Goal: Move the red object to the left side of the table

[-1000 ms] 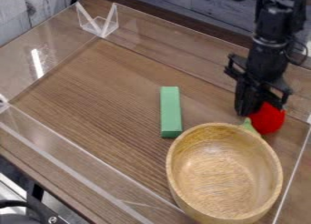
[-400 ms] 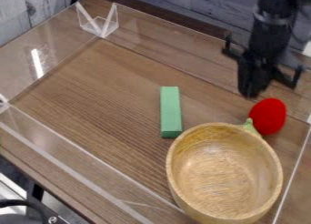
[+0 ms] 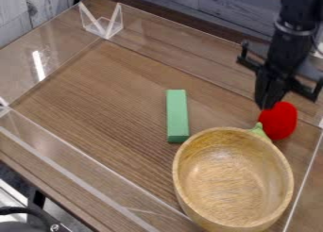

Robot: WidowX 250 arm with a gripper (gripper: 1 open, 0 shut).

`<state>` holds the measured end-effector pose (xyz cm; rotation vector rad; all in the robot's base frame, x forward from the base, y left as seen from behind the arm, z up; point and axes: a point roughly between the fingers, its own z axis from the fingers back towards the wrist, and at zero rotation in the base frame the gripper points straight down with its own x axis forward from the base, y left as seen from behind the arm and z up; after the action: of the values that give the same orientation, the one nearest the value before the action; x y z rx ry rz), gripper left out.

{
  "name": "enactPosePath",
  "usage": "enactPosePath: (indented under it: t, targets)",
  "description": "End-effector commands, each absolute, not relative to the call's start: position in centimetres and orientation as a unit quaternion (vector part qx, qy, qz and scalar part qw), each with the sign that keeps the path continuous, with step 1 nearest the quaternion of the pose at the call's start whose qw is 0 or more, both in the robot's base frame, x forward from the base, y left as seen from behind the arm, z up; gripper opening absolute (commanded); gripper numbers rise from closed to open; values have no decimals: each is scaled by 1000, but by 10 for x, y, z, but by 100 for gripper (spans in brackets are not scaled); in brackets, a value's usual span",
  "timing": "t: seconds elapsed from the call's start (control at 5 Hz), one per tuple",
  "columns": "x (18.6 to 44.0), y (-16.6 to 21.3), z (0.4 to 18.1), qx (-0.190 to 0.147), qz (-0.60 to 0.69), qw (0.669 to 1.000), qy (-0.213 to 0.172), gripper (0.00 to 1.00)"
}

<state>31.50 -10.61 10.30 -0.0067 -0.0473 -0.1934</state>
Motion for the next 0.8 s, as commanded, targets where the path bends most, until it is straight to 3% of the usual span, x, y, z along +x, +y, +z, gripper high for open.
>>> enactPosePath:
  t: [0.0,0.2,0.4,0.6]
  targets:
    - [328,-81,144,4,-54,994,-94,0]
    - [337,-87,116,-3,-72,994,-82,100]
    - [340,-98,98,-8,-61,996,-71,100]
    - [344,-100,99,-6,-34,997,-72,0]
